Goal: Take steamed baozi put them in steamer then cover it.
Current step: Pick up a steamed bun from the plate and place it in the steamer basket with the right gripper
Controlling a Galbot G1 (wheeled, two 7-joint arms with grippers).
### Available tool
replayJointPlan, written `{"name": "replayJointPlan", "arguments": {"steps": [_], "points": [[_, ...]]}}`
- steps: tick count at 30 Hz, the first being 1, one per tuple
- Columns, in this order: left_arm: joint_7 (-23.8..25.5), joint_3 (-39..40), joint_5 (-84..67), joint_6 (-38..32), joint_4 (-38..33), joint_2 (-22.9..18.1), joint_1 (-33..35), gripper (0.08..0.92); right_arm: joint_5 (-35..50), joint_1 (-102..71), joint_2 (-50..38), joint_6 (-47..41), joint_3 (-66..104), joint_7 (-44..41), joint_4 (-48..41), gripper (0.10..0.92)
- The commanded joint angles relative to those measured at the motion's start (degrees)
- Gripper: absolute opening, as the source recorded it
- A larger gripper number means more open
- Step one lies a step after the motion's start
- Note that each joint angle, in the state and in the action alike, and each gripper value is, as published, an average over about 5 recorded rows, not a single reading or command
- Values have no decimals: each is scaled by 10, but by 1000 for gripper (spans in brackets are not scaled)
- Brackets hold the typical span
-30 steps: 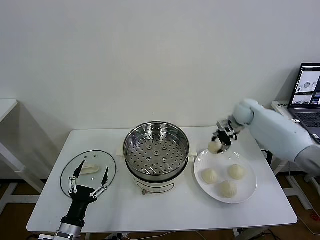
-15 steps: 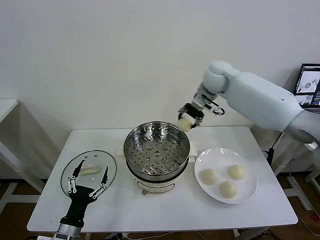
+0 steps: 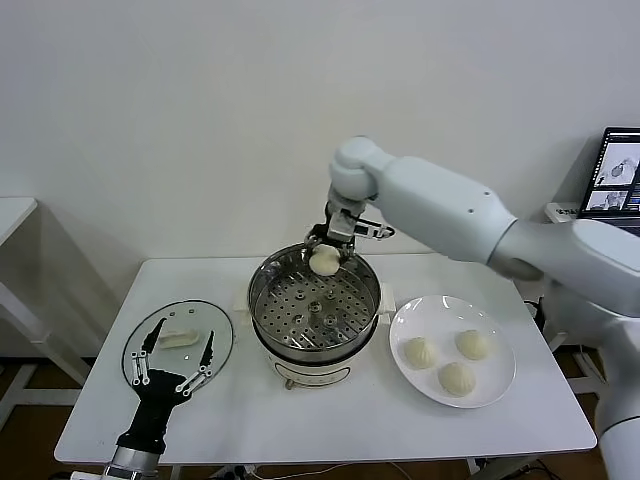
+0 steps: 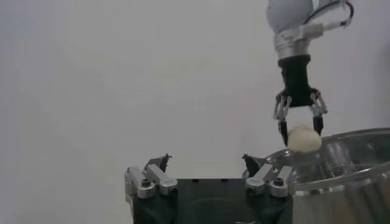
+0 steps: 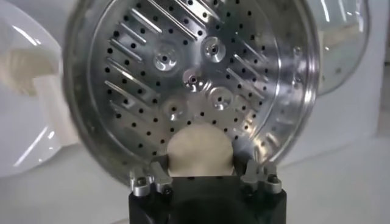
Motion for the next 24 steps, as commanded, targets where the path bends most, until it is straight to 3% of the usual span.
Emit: {"name": "replayJointPlan", "arguments": {"steps": [1, 9, 18, 24], "points": [[-1, 0, 0, -2, 0, -1, 0, 823, -68, -38, 51, 29, 10, 4, -54, 712], [-2, -1, -1, -3, 2, 0, -2, 823, -82, -58, 61, 31, 17, 10, -74, 727], [-4, -4, -2, -4, 3, 0, -3, 823, -74, -49, 48, 20, 24, 10, -52, 820], [-3, -4, -2, -3, 2, -1, -3, 823, 57, 3, -26, -71, 16, -52, 46, 823]]}}
